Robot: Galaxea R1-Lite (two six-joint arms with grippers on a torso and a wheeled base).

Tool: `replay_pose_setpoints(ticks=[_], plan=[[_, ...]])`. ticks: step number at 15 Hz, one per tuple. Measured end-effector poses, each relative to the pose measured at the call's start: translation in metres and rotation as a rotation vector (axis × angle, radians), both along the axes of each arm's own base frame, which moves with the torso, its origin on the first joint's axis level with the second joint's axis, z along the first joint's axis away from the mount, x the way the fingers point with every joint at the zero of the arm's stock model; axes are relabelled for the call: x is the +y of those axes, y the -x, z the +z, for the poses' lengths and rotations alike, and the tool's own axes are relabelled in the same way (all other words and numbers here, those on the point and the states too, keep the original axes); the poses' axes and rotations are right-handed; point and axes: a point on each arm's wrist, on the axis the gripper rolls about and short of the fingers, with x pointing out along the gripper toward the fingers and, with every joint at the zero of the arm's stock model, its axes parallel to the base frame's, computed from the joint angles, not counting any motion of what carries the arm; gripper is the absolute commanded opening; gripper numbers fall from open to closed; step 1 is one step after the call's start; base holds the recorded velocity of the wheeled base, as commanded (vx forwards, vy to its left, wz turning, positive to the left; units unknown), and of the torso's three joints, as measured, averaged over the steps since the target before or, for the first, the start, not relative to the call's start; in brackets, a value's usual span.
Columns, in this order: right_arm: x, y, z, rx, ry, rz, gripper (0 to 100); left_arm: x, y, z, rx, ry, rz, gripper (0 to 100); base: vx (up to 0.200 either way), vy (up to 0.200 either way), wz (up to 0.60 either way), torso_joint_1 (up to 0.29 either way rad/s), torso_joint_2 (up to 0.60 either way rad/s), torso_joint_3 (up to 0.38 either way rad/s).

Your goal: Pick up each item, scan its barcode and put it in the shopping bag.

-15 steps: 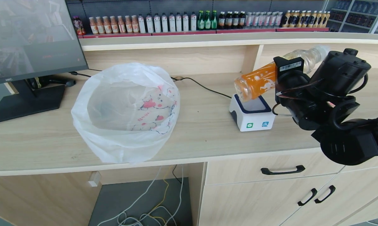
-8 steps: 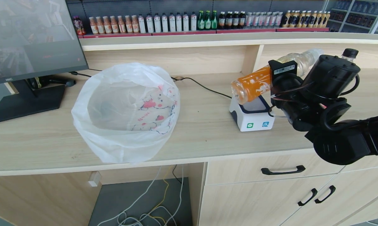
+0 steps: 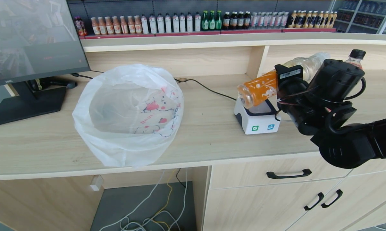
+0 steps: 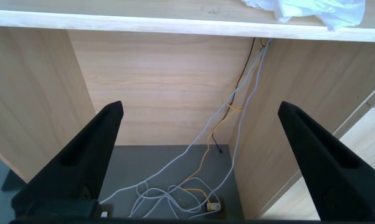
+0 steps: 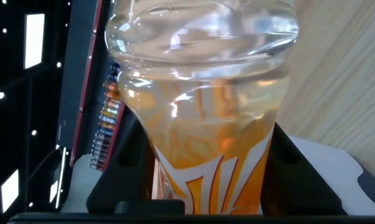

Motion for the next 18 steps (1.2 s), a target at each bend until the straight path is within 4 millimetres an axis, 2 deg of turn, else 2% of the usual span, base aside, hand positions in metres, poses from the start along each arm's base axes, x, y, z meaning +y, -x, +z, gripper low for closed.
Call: replay_pose_setpoints(ticks=[10, 15, 18], plan=[[-0.001, 0.001, -0.004, 0.013, 0.006, -0.002, 0, 0.0, 0.0, 0.0, 0.0, 0.0, 0.0, 100, 0.0, 0.0, 0.0, 0.0, 0.0, 0.0], [-0.004, 0.007, 0.007, -0.012, 0.007, -0.006, 0, 0.0, 0.0, 0.0, 0.0, 0.0, 0.0, 100, 0.0, 0.0, 0.0, 0.0, 0.0, 0.0], [-0.006, 0.015, 0.024, -0.059, 0.075, 0.014, 0, 0.0, 0.0, 0.0, 0.0, 0.0, 0.0, 100, 0.0, 0.0, 0.0, 0.0, 0.0, 0.0]])
